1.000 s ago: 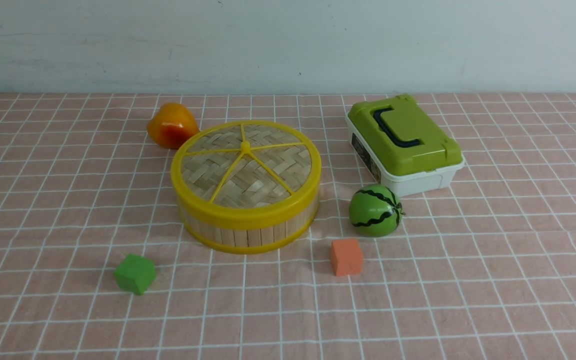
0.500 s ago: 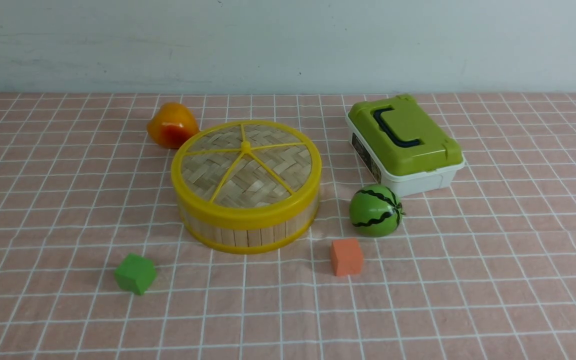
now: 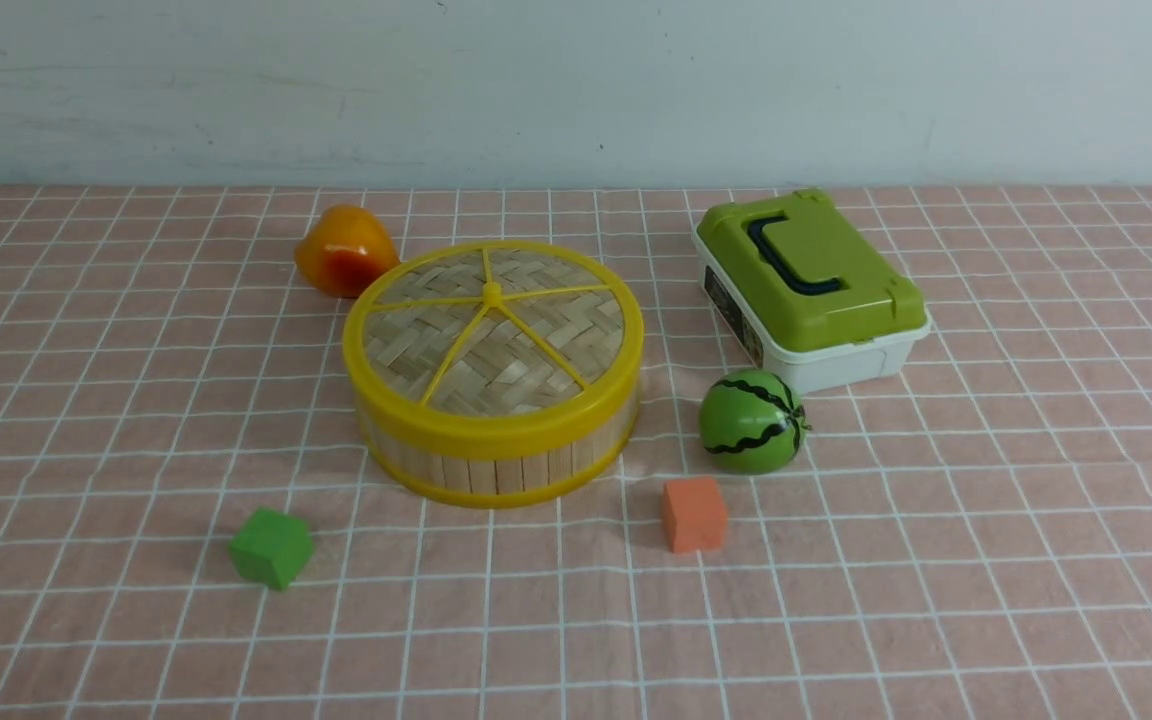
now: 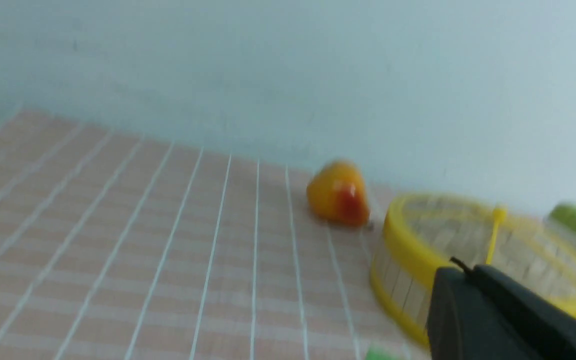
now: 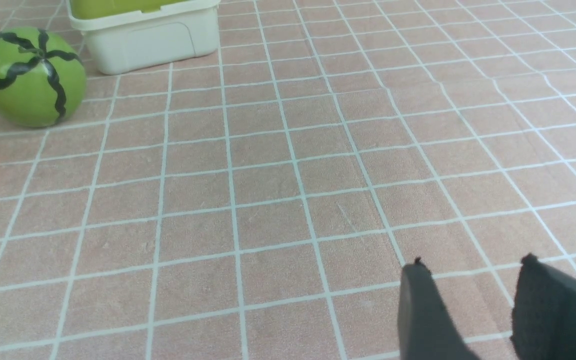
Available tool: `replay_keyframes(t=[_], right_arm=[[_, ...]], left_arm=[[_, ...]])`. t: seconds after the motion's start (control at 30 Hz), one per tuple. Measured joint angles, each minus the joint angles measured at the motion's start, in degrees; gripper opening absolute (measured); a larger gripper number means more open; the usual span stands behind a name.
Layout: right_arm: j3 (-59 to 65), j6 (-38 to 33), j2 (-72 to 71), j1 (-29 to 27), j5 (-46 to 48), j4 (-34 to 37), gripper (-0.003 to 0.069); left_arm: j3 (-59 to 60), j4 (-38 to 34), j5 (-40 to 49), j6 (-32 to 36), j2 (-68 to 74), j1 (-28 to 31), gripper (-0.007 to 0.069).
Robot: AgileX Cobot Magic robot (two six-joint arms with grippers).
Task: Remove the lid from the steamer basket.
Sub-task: Use the left arm to lift the lid of the steamer
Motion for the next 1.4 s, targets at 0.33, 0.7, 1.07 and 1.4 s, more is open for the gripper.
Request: replay_keyframes(t=[0.33,0.7,1.07,1.4], right_arm=[[0.0,0.0,0.0,0.0,0.0,0.0,0.0241],[0.0,0.0,0.0,0.0,0.0,0.0,0.0241],[0.0,0.0,0.0,0.0,0.0,0.0,0.0241],[0.0,0.0,0.0,0.0,0.0,0.0,0.0241]], left_arm=[[0.0,-0.5,-24.6,-0.9,0.0,0.0,0.0022],[-23.3,1.3,1.5,-16.0,7.4,0.0,-0.0013],[-47.5,-2.3,34.6,-12.2,46.1,0.0,-0.0013],[-67.6,-16.9,59.4,7.6,73.7,-1.8,-0.0013]])
